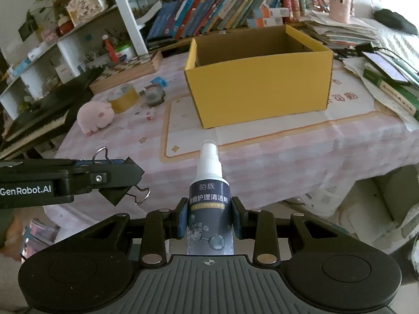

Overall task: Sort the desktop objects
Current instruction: 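Carry the binder clip and spray bottle with both tools toward the yellow box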

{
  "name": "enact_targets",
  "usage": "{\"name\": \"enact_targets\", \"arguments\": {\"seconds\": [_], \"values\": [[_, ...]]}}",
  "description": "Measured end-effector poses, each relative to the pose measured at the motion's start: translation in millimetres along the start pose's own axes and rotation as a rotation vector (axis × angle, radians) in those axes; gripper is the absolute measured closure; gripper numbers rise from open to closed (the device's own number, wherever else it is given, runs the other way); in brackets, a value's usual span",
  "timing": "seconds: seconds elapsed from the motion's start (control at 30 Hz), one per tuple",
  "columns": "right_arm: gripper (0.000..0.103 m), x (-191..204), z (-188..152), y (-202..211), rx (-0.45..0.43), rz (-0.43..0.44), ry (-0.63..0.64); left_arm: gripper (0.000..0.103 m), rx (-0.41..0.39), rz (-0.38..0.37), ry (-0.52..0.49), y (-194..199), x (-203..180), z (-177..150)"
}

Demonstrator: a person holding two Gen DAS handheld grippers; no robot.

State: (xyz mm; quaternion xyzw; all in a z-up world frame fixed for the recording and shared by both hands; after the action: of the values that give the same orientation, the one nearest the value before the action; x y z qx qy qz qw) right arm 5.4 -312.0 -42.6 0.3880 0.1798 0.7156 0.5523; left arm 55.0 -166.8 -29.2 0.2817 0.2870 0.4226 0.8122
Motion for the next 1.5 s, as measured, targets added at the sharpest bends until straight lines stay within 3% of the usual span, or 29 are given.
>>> {"name": "enact_targets", "arguments": {"seconds": [0.3, 0.63, 1.1, 1.27, 1.5], "values": [[0.070, -16, 2, 0, 0.014, -0.011, -0.022, 0.078, 0.026, -0.018, -0.013, -14, -12, 4], [0.070, -43, 28, -5, 0.012, -0.006, -0.003, 0.078, 0.009, -0.014, -0.011, -39, -27, 29], [0.070, -85, 104, -11, -0.075, 0.041, 0.118, 0.078, -0.135, 0.061, -0.030, -63, -56, 99], [0.070, -90, 139, -10, -0.142, 0.087, 0.204, 0.078, -0.202, 0.096, -0.039, -65, -63, 129], [0.070, -97, 188, -26, -0.168, 0.114, 0.342, 0.078, -0.253, 0.164, -0.077, -81, -64, 171]]}}
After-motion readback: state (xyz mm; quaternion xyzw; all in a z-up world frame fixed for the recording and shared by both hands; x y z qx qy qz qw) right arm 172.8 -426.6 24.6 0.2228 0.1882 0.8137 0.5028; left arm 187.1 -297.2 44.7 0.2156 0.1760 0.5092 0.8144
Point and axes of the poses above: each gripper's, at about its wrist camera, not at the fingertips, and y roughly against the way its jaws point, x to its left, z to its top, the point moved 6 cm from there along -y, roughly the way its jaws point, and after that the axes turned 11 degrees about z, right-handed, at the moved point
